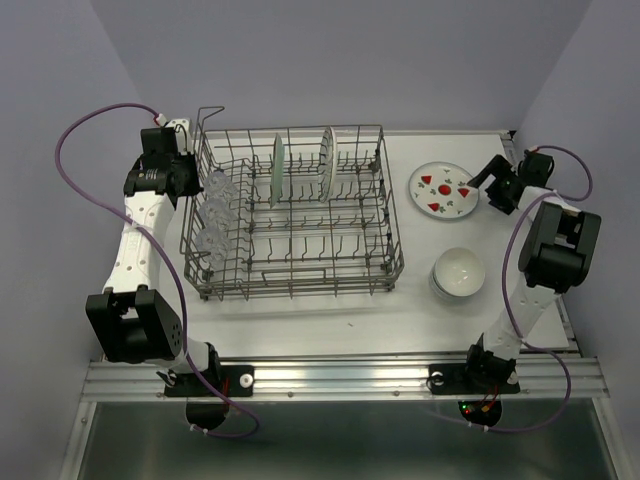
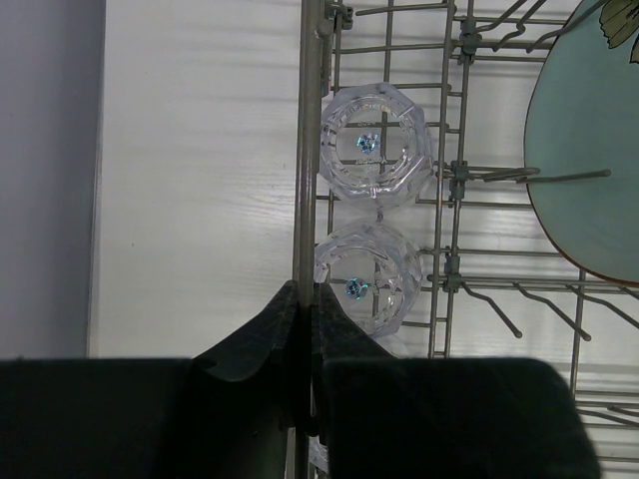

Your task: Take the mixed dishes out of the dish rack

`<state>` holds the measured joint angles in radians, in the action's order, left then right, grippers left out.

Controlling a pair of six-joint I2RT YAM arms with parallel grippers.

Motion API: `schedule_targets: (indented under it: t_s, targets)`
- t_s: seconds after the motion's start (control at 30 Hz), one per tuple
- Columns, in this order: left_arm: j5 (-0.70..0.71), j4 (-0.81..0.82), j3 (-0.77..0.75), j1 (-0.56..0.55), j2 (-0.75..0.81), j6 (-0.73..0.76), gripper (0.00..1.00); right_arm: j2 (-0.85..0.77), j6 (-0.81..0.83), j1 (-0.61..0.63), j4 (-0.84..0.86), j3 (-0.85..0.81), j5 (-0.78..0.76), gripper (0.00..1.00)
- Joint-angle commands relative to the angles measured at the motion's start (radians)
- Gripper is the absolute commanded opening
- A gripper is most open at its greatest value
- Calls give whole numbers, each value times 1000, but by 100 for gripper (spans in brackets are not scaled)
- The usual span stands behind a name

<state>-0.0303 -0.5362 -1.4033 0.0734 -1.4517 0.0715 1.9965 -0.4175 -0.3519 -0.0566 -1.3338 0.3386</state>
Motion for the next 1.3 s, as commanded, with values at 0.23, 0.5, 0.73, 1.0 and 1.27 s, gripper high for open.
schedule_targets:
  t_s: [0.23, 0.5, 0.73, 1.0, 1.27]
  targets:
    - [20, 41, 0, 3, -32, 21, 0, -223, 75, 57, -169, -122, -102, 100]
    - [20, 44, 6, 3, -29, 22, 0, -358, 88, 338, -285, -228, -225, 100]
    - [20, 50, 12, 3, -22, 30, 0, -358, 26, 585, -296, -332, -367, 100]
    - [20, 51, 9, 3, -26, 31, 0, -233, -46, 855, -292, -494, -561, 100]
    - [48, 53, 13, 3, -15, 31, 0, 3, -83, 987, -364, -668, -855, 100]
